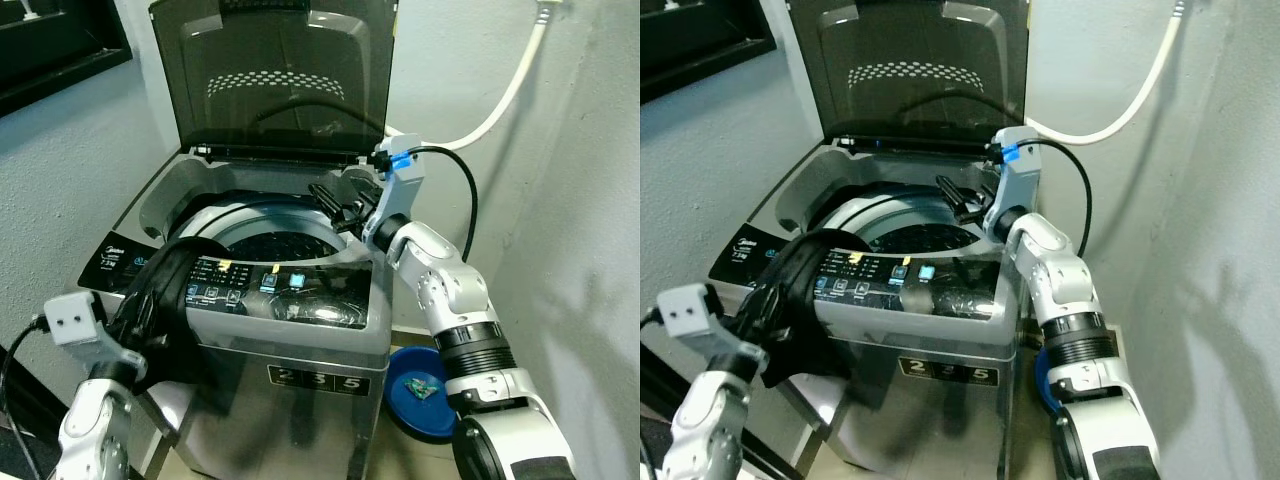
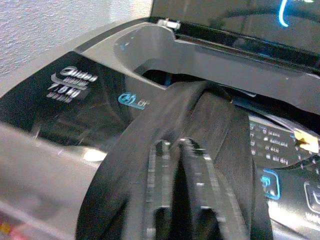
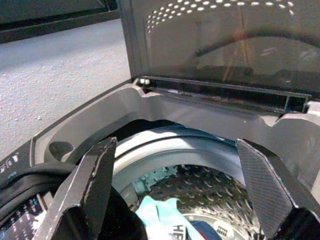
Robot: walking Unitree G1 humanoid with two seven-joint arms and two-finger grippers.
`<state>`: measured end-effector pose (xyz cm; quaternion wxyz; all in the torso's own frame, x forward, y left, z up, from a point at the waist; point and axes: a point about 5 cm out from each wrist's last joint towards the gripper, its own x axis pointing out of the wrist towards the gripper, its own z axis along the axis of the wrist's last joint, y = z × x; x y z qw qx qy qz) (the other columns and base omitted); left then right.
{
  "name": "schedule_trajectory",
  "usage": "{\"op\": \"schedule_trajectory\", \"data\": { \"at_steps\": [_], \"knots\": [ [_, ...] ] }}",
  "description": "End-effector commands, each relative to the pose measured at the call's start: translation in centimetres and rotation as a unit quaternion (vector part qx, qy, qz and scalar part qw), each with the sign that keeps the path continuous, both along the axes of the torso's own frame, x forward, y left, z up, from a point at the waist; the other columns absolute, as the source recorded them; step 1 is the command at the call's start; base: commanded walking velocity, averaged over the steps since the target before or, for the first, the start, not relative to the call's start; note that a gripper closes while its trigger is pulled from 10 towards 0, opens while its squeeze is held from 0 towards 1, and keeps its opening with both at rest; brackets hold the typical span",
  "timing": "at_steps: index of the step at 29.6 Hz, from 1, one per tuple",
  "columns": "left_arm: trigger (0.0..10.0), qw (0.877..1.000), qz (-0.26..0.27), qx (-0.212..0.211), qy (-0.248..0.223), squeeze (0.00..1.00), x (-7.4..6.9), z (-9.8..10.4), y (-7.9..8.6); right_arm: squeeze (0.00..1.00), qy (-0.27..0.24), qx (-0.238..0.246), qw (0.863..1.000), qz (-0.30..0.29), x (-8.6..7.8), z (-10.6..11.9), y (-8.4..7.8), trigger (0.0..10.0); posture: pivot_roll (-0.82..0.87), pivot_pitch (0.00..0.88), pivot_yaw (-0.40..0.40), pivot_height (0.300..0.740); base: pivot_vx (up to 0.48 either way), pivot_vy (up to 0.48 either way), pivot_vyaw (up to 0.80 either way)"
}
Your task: Clothes washing
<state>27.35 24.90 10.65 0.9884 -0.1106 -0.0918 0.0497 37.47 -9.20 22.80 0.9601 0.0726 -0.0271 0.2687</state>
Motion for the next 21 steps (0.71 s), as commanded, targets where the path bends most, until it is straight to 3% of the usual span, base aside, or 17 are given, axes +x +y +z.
{"op": "schedule_trajectory", "data": {
  "at_steps": [1,9,11,13,14,16,17,18,21],
  "knots": [
    [0.0,1.000,0.001,-0.002,0.004,0.00,-0.1,-0.3,0.4,0.00,-0.009,-0.005,1.000,0.005,0.0,0.4,0.5,10.0,0.05,0.000,0.028,0.740,0.000,0.000,0.00],
    [0.0,1.000,-0.014,0.000,-0.005,0.00,0.6,0.1,0.2,0.00,-0.013,-0.001,1.000,0.003,0.0,0.6,0.4,10.0,0.05,0.000,0.025,0.740,0.000,0.000,0.00],
    [0.0,0.999,-0.026,0.001,-0.023,0.00,1.0,1.1,-0.1,0.00,-0.013,0.000,1.000,0.004,0.1,0.7,0.4,10.0,0.05,0.000,0.015,0.740,0.000,0.000,0.00],
    [0.0,0.994,-0.050,0.012,-0.092,0.00,2.1,5.1,-0.6,0.00,-0.015,-0.001,1.000,0.006,0.2,0.9,0.6,10.0,0.05,0.000,0.011,0.740,0.000,0.000,0.00],
    [0.0,0.994,-0.050,0.012,-0.092,0.00,2.1,5.1,-0.6,0.00,-0.015,-0.001,1.000,0.006,0.2,0.9,0.6,10.0,0.05,0.000,0.011,0.740,0.000,0.000,0.00],
    [0.0,0.987,-0.059,0.029,-0.145,0.00,2.7,8.5,-0.6,0.00,-0.016,-0.001,1.000,0.006,0.2,1.0,0.6,10.0,0.05,0.000,0.011,0.740,0.000,0.000,0.00],
    [0.0,0.987,-0.059,0.029,-0.145,0.00,2.7,8.5,-0.6,0.00,-0.016,-0.001,1.000,0.006,0.2,1.0,0.6,10.0,0.05,0.000,0.011,0.740,0.000,0.000,0.00],
    [0.0,0.979,-0.060,0.050,-0.189,0.00,3.2,11.6,-0.4,0.00,-0.017,0.001,1.000,0.003,0.2,1.0,0.5,10.0,0.04,0.000,0.017,0.740,0.000,0.000,0.00],
    [0.0,0.973,-0.060,0.068,-0.214,0.00,3.6,13.5,-0.2,0.00,-0.018,0.002,1.000,0.002,0.2,1.1,0.5,10.0,0.04,0.000,0.017,0.740,0.000,0.000,0.00]
  ]
}}
